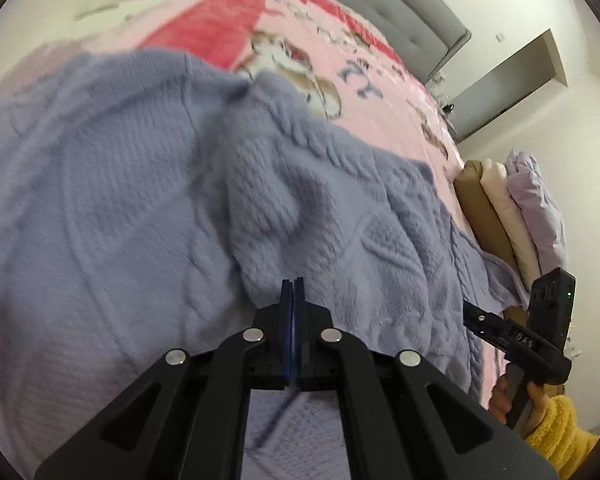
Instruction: Fold large clothes
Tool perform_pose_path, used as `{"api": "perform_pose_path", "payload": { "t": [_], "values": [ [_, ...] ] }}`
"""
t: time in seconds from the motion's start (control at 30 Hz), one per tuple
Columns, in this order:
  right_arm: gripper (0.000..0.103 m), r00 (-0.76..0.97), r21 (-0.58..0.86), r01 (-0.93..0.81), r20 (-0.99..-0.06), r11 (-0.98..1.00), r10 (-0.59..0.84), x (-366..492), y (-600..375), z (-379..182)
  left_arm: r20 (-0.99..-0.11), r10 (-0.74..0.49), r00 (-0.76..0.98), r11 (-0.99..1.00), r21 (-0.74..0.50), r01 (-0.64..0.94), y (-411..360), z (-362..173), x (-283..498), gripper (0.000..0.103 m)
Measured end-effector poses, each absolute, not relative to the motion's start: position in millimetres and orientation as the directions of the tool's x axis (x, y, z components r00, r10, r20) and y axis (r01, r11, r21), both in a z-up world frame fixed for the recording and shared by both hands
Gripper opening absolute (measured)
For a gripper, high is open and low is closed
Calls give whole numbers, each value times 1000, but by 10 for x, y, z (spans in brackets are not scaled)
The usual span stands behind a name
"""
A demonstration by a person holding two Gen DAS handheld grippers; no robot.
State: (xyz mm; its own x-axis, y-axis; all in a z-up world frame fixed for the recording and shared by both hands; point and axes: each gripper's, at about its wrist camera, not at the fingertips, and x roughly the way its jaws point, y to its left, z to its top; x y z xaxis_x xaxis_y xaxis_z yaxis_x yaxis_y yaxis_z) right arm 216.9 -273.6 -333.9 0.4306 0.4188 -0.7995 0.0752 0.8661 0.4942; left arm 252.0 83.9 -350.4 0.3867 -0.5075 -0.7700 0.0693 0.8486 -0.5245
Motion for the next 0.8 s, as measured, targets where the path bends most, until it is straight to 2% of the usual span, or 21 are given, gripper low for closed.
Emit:
{"api": "perform_pose_path", "payload": {
  "t": [0.03, 0.07, 0.1, 0.13, 0.17, 0.23, 0.3, 0.37, 0.47, 0.5, 0.57, 0.6, 0.63, 0.8],
  "values": [
    [45, 431, 491, 76, -801, 868, 416, 2171, -2721, -3358, -779, -502, 376, 852, -520, 63, 798, -3542, 2519, 16],
    [45, 433, 493, 80, -800, 866, 415, 2181, -2714, -3382, -779, -499, 380, 853, -518, 59, 771, -3568, 2513, 30],
    [47, 436, 498, 87, -798, 863, 417, 2197, -2711, -3411, -779, -490, 391, 857, -513, 51, 771, -3590, 2505, 52],
    [51, 437, 504, 93, -795, 859, 420, 2217, -2712, -3443, -787, -465, 405, 866, -499, 24, 763, -3611, 2506, 64],
    [52, 439, 518, 103, -790, 849, 429, 2236, -2732, -3493, -783, -464, 414, 863, -505, 12, 775, -3632, 2492, 68],
    [50, 451, 559, 131, -769, 819, 453, 2265, -2791, -3550, -765, -475, 434, 846, -534, -15, 776, -3675, 2527, 65],
    [49, 481, 613, 160, -733, 774, 481, 2247, -2908, -3559, -758, -479, 443, 841, -542, -17, 760, -3684, 2567, 35],
    [50, 522, 673, 198, -688, 713, 504, 2206, -3061, -3560, -747, -482, 457, 832, -554, -28, 765, -3680, 2597, 25],
    [45, 520, 653, 247, -713, 716, 470, 2203, -3167, -3605, -748, -486, 452, 822, -566, -54, 760, -3721, 2658, 16],
    [41, 516, 647, 250, -719, 720, 467, 2213, -3171, -3612, -748, -484, 454, 818, -571, -69, 785, -3747, 2663, 16],
    [38, 502, 625, 229, -733, 746, 459, 2251, -3126, -3608, -744, -498, 446, 801, -591, -92, 845, -3799, 2664, 16],
    [29, 498, 612, 214, -738, 761, 454, 2282, -3079, -3599, -741, -501, 447, 794, -599, -103, 859, -3818, 2659, 16],
    [4, 479, 582, 191, -758, 790, 443, 2324, -3016, -3583, -743, -500, 445, 795, -597, -105, 871, -3827, 2647, 16],
    [4, 485, 494, 157, -793, 855, 369, 2245, -3004, -3329, -772, -415, 482, 857, -509, -77, 939, -3681, 2499, 12]
  ]
}}
